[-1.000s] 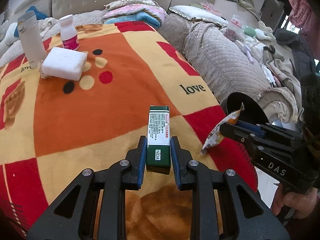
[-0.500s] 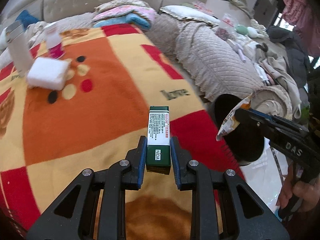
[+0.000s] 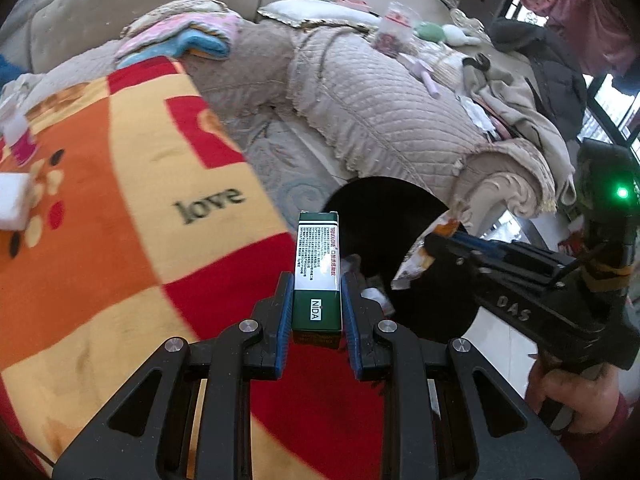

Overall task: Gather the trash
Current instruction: 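Carry the medicine box and orange snack packet over the black bin and release both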

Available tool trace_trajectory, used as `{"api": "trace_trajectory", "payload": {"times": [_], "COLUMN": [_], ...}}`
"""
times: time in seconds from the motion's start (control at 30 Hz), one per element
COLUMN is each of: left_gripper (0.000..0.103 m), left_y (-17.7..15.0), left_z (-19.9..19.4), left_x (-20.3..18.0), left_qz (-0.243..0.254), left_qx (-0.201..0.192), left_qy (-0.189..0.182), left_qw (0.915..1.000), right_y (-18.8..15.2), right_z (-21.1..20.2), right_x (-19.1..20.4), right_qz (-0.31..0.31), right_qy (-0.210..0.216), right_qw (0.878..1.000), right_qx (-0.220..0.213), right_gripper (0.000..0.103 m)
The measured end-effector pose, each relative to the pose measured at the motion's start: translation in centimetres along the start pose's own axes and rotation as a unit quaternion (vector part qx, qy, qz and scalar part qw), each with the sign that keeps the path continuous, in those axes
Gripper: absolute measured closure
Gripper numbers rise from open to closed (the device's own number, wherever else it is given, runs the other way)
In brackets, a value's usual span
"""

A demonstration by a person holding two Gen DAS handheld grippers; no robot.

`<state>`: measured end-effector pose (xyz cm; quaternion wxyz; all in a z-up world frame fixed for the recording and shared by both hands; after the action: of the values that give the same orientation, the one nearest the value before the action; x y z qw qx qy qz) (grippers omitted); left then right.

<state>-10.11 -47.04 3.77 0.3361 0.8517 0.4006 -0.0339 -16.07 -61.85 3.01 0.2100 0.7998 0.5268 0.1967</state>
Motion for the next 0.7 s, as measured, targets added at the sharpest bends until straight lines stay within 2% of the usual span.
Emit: {"api": "trace_trajectory", "payload": {"times": [0.23, 0.3, 0.33, 0.37, 0.4, 0.57, 0.7], "left_gripper": [0.081, 0.078, 0.069, 0.061, 0.050, 0.049, 0.049], "left_y": [0.6, 0.7, 0.7, 0.6, 0.6, 0.2, -0.2], "left_z": [1.7, 1.9, 2.0, 2.0, 1.9, 1.0, 0.1], "left_x": [-0.7, -0.5, -0.4, -0.2, -0.1, 1.5, 3.2], "left_qz": [-0.021, -0.029, -0.032, -0.034, -0.036, -0.055, -0.064], "left_qx": [0.002, 0.003, 0.007, 0.007, 0.004, -0.001, -0.007], "left_qy": [-0.055, -0.071, -0.073, -0.073, -0.075, -0.063, -0.023], "left_qw": [0.9983, 0.9971, 0.9968, 0.9967, 0.9965, 0.9965, 0.9976], "right_y": [-0.2, -0.2, -0.2, -0.3, -0.3, -0.4, -0.4], "right_z": [0.8, 0.9, 0.8, 0.8, 0.7, 1.0, 1.0], "right_x": [-1.9, -2.4, -2.5, -2.6, -2.6, -1.8, 0.1], "right_qz": [0.031, 0.041, 0.045, 0.047, 0.049, 0.046, 0.026], "right_qy": [-0.015, -0.025, -0.027, -0.025, -0.023, -0.016, -0.007], "right_qw": [0.999, 0.999, 0.999, 0.999, 0.999, 0.999, 1.000], "right_qx": [0.007, 0.010, 0.008, 0.006, 0.008, 0.015, 0.014], "right_gripper": [0.085, 0.070, 0.058, 0.056, 0.056, 0.056, 0.056]}}
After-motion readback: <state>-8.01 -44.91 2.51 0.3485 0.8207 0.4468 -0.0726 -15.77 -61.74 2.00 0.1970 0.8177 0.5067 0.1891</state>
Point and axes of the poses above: each gripper's, at about its wrist camera, not at the fingertips, and z roughly the way its jaws point, x to its left, y to its top, the point moved 3 cm from there along z, roughly the way its jaws point, and after that the axes turned 7 degrees about -y, right-handed, at the moved point
